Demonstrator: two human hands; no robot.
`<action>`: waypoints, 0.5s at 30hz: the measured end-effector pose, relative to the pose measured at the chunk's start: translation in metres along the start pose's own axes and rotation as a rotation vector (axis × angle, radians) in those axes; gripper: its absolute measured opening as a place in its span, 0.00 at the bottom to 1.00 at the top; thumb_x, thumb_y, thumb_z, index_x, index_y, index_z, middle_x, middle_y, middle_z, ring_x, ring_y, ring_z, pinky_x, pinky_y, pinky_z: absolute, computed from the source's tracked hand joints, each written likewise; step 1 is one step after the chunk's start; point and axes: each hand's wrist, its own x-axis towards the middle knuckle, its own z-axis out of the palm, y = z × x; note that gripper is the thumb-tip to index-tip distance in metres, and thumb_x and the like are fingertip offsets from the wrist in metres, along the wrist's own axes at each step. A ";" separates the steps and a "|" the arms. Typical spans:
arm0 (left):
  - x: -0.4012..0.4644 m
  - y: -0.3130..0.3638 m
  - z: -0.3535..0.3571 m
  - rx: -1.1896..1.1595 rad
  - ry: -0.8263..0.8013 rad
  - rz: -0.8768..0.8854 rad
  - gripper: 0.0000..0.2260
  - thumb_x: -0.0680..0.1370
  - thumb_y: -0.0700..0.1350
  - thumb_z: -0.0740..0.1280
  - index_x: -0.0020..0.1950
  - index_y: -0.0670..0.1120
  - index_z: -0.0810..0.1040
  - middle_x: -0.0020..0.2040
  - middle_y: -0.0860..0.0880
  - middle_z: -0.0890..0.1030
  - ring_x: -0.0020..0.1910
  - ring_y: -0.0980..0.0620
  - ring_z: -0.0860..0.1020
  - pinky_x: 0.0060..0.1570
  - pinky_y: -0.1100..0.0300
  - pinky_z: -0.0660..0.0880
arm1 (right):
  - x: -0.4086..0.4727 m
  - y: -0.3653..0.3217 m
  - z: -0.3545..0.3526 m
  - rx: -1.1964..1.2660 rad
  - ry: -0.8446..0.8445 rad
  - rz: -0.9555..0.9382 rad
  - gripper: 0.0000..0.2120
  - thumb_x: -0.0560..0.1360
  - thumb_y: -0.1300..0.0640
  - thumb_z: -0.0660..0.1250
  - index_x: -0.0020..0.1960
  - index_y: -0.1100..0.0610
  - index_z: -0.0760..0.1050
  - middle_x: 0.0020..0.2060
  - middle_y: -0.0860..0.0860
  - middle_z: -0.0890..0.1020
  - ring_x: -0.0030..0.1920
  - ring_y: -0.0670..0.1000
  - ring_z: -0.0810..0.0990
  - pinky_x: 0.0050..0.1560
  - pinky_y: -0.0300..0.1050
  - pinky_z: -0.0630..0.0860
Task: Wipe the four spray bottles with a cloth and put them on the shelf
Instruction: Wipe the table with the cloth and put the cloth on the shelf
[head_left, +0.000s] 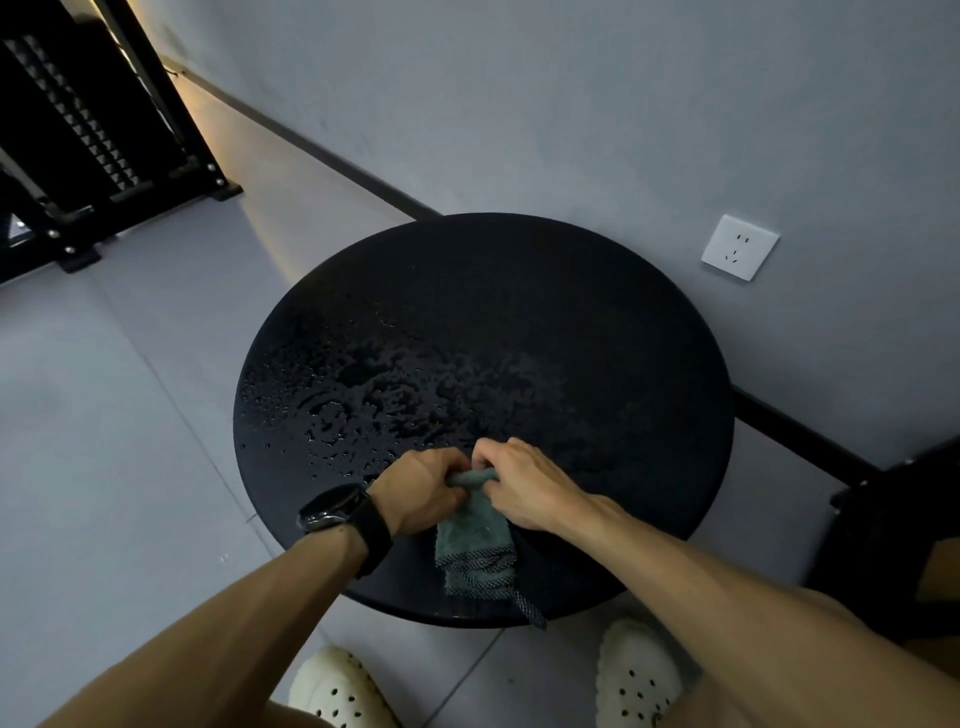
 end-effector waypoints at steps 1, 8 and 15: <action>-0.002 0.001 -0.002 0.007 -0.007 0.010 0.08 0.79 0.45 0.67 0.57 0.48 0.78 0.46 0.50 0.79 0.42 0.52 0.74 0.42 0.61 0.69 | -0.002 -0.001 -0.001 0.030 0.000 0.006 0.05 0.77 0.63 0.62 0.51 0.55 0.72 0.42 0.49 0.73 0.40 0.50 0.71 0.33 0.42 0.64; -0.020 0.010 -0.019 -0.117 0.085 0.055 0.06 0.80 0.44 0.67 0.55 0.45 0.80 0.44 0.49 0.79 0.39 0.54 0.75 0.36 0.65 0.70 | -0.013 -0.008 -0.022 0.220 0.076 0.046 0.06 0.75 0.57 0.67 0.51 0.50 0.76 0.39 0.48 0.80 0.35 0.47 0.76 0.35 0.47 0.73; -0.046 0.033 -0.056 -0.203 0.248 0.104 0.02 0.78 0.44 0.69 0.50 0.50 0.81 0.38 0.53 0.79 0.34 0.56 0.75 0.32 0.68 0.70 | -0.028 -0.018 -0.063 0.310 0.216 0.047 0.04 0.71 0.55 0.72 0.45 0.47 0.82 0.39 0.45 0.83 0.42 0.47 0.81 0.46 0.52 0.79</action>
